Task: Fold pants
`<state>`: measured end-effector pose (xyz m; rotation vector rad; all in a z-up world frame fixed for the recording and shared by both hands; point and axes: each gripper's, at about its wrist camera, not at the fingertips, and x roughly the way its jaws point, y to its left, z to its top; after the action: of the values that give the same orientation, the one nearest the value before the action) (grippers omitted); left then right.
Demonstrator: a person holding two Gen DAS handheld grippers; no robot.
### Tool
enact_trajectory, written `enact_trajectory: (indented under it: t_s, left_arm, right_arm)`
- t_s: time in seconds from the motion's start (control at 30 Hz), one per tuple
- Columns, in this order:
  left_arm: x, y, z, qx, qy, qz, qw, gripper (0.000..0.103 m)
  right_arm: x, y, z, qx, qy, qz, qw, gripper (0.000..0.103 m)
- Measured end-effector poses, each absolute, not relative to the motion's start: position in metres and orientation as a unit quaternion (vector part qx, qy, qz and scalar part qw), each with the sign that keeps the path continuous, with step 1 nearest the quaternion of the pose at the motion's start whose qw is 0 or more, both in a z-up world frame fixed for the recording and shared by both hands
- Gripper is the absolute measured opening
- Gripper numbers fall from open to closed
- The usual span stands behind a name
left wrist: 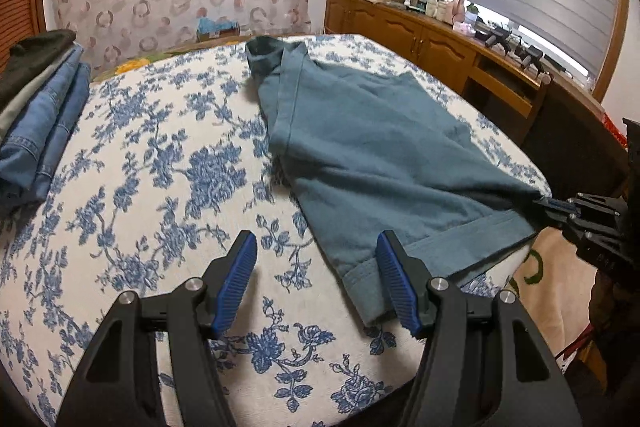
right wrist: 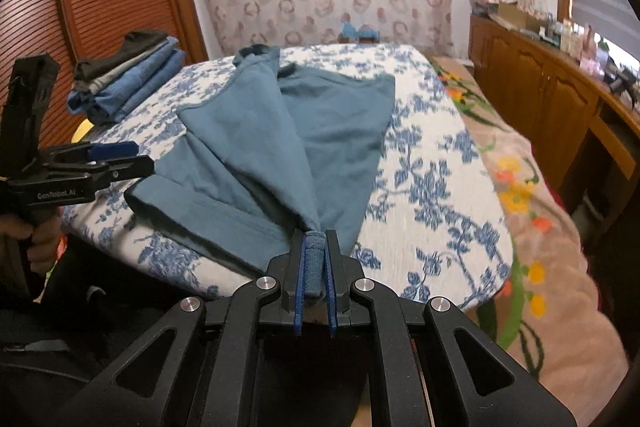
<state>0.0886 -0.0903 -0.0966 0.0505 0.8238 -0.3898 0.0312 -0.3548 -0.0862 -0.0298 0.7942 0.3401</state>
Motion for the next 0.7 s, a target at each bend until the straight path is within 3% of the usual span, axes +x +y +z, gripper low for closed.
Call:
enact_trajectory:
  t_s: [0.27, 0.53, 0.7]
  left_arm:
    - [0.086, -0.088, -0.105, 0.016, 0.406, -0.192, 0.893, 0.062]
    - [0.083, -0.077, -0.096, -0.001, 0.39, -0.183, 0.902, 0.062]
    - [0.081, -0.065, -0.087, -0.007, 0.373, -0.166, 0.913, 0.062]
  right_arm:
    - [0.032, -0.364, -0.082, 0.008, 0.382, 0.159, 0.91, 0.021]
    - [0.032, -0.376, -0.064, 0.018, 0.354, 0.147, 0.923, 0.026]
    - [0.043, -0.366, -0.054, 0.004, 0.343, 0.152, 0.927, 0.037]
